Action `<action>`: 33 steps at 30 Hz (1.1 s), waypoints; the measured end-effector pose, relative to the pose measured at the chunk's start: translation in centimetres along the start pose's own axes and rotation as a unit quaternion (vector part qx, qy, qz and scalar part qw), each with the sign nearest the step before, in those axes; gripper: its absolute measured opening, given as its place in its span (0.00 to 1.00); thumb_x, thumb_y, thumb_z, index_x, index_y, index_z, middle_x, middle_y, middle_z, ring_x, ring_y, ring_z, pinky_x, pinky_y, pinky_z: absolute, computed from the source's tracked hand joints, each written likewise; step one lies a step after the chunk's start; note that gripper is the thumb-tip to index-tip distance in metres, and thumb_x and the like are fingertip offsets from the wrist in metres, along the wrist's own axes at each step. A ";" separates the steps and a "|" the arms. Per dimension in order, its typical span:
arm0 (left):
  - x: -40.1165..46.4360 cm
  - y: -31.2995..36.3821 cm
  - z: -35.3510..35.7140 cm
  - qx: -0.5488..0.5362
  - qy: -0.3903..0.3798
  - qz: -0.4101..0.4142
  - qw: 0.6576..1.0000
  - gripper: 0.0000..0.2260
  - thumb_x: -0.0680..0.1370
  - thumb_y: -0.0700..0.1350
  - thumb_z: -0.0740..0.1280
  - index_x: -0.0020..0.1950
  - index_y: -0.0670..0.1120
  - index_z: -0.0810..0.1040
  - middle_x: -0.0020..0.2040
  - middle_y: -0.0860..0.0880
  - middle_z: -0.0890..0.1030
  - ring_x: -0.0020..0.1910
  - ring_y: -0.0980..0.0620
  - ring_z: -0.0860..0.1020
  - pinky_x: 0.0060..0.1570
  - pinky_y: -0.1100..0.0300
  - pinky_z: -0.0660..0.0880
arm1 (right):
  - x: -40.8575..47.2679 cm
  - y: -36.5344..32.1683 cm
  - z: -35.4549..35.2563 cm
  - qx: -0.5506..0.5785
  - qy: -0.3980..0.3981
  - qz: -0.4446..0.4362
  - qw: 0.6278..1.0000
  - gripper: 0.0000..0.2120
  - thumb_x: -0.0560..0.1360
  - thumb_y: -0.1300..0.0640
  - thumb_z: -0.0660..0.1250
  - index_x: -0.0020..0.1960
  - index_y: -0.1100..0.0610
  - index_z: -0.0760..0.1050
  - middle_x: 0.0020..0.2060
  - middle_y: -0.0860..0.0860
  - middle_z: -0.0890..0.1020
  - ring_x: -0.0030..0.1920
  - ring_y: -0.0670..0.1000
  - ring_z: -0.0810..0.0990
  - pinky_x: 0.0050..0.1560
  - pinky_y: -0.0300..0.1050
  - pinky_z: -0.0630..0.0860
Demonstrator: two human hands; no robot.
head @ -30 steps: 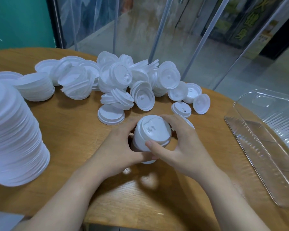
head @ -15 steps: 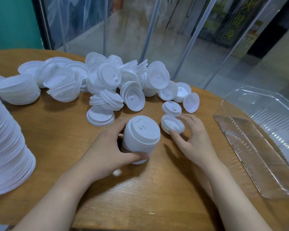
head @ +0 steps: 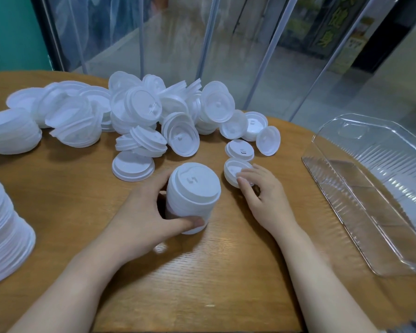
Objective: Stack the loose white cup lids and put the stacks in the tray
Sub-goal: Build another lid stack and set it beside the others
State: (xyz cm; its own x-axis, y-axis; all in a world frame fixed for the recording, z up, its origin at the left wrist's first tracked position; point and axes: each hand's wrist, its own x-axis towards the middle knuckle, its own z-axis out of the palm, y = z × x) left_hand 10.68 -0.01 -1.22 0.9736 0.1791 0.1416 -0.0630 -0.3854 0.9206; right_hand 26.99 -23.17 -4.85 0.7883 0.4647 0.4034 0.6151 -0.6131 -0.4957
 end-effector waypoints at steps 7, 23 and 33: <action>0.0 0.3 0.2 0.005 0.006 0.004 1.000 0.32 0.65 0.46 0.84 0.62 0.67 0.75 0.55 0.76 0.78 0.57 0.73 0.75 0.47 0.82 0.67 | -0.3 -0.7 -0.2 0.042 0.068 0.011 0.997 0.12 0.83 0.55 0.64 0.46 0.60 0.81 0.42 0.53 0.84 0.46 0.55 0.81 0.51 0.48 0.76; -0.1 0.3 0.0 0.013 0.004 0.009 1.000 0.29 0.66 0.45 0.84 0.59 0.65 0.76 0.53 0.75 0.79 0.56 0.74 0.75 0.47 0.82 0.66 | 0.2 -0.2 -2.1 0.188 0.287 0.178 0.922 0.09 0.84 0.54 0.65 0.48 0.57 0.77 0.36 0.48 0.79 0.35 0.40 0.74 0.38 0.34 0.69; -0.3 0.2 0.1 0.007 0.003 0.007 1.000 0.29 0.66 0.47 0.84 0.60 0.65 0.76 0.54 0.75 0.79 0.55 0.74 0.76 0.46 0.82 0.67 | 0.2 0.4 -2.1 0.227 0.264 0.203 0.915 0.11 0.85 0.49 0.63 0.62 0.52 0.79 0.49 0.46 0.84 0.45 0.43 0.81 0.47 0.38 0.76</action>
State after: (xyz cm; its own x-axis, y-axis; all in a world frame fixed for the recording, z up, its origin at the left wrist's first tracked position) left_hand 10.41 -0.18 -1.11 0.9715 0.1781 0.1565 -0.0736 -0.4010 0.9131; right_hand 27.38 -24.69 -3.32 0.9093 -0.1897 0.3703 0.3105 -0.2830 -0.9075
